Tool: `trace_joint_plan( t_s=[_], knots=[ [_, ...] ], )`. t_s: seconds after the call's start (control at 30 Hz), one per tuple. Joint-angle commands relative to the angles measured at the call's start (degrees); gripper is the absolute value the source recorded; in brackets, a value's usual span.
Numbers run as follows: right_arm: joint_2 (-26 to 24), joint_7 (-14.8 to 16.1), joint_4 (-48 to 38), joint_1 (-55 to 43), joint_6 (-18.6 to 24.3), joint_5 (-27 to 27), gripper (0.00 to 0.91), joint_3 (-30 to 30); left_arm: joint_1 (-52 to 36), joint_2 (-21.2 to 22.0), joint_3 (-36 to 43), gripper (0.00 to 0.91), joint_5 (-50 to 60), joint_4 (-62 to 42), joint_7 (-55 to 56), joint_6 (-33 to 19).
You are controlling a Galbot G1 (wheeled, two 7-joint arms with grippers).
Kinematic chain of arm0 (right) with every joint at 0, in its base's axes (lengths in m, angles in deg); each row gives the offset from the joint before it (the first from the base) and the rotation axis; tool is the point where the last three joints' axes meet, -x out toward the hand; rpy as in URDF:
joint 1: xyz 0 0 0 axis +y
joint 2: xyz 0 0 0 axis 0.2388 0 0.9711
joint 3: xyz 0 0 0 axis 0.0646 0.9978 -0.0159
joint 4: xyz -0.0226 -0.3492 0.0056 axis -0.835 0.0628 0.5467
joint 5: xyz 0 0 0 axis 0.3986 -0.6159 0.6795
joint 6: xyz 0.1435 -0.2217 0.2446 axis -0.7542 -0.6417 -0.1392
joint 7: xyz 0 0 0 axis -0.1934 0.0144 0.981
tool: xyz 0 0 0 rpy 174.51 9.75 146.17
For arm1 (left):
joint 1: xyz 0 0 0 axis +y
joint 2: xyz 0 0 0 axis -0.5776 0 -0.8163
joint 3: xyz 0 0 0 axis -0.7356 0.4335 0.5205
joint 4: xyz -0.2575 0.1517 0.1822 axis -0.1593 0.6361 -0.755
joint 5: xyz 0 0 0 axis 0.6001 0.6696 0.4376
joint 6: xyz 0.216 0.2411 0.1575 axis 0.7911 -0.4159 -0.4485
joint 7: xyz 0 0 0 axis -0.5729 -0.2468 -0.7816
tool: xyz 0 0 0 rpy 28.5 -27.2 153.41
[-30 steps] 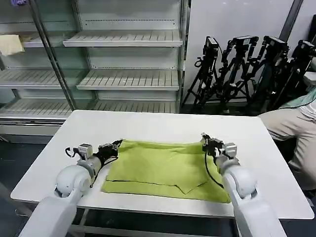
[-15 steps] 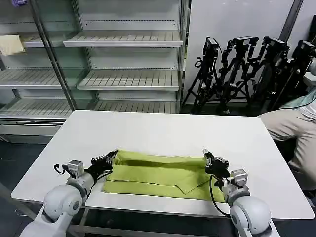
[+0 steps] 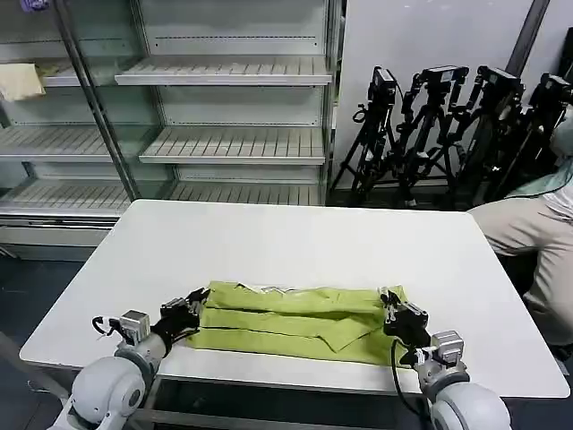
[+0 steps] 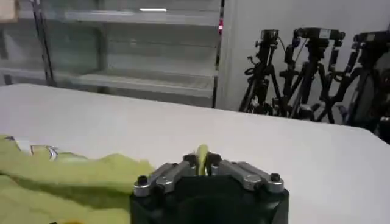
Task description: Fold and organize the clothes.
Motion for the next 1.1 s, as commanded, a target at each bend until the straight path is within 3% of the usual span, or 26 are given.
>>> trace_joint_plan(
  t_s=[0.03,0.27,0.57,0.6,0.67,0.7,0.73,1.1],
  knots=[
    [-0.48,0.52,1.63,3.3,0.62,0.08,0.907,-2.86,3.86,0.04,-0.62,0.907,1.42,4.86,3.0,0.84],
    [-0.24,0.63,2.13,4.97,1.76,-0.3,0.907,-3.44,4.64,2.12,3.51,0.907,-7.32,4.92,15.67,0.97],
    [0.23,0.55,2.42,5.92,2.33,-1.82,0.907,-2.93,2.53,5.12,5.98,0.887,-10.53,-0.53,17.19,-1.94],
    [0.24,0.48,2.32,6.1,2.44,-1.93,0.907,-2.99,2.54,5.3,6.32,0.846,-10.51,-0.65,17.12,-1.93],
    [0.33,0.41,2.15,6.21,2.51,-2.05,0.907,-3.08,2.22,5.66,6.9,0.121,-10.38,-1.15,17.14,-1.89],
    [0.4,0.41,2.09,6.25,2.54,-2.08,0.907,-3.07,1.8,5.86,7.07,0.04,-10.38,-1.55,17.18,-1.83],
    [0.51,0.39,2.01,6.3,2.62,-2.15,0.907,-3.06,1.55,6.04,7.3,0.01,-10.39,-2.0,17.31,-1.8],
    [0.98,0.21,1.97,6.69,2.62,-2.51,0.907,-2.63,0.52,6.1,8.78,0.01,-9.94,-1.63,17.78,-1.44]
  ],
)
